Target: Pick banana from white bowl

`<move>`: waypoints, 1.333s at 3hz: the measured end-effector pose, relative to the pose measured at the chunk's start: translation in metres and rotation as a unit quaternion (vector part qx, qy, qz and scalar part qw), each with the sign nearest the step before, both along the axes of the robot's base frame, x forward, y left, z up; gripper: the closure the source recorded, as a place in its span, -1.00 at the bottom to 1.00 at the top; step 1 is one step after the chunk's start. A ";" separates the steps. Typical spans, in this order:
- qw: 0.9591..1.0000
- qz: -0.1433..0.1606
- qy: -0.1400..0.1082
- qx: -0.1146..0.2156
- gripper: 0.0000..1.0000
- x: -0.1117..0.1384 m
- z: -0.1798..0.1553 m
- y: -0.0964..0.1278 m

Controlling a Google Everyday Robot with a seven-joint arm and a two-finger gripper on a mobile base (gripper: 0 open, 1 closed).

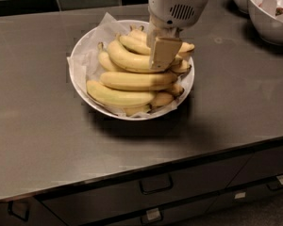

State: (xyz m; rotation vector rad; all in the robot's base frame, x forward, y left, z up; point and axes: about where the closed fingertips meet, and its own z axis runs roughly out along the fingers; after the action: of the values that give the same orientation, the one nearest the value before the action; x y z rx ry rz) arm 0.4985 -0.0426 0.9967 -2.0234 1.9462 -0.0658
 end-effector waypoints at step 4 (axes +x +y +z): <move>1.000 -0.009 -0.008 -0.016 0.26 0.002 -0.015 0.004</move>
Offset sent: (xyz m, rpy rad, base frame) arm -0.0004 0.0003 -0.0227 -0.0389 0.0273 -0.0132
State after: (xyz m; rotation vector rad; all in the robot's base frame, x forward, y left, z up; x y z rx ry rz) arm 0.5007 -0.0391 0.9819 -2.0192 1.9670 -0.1182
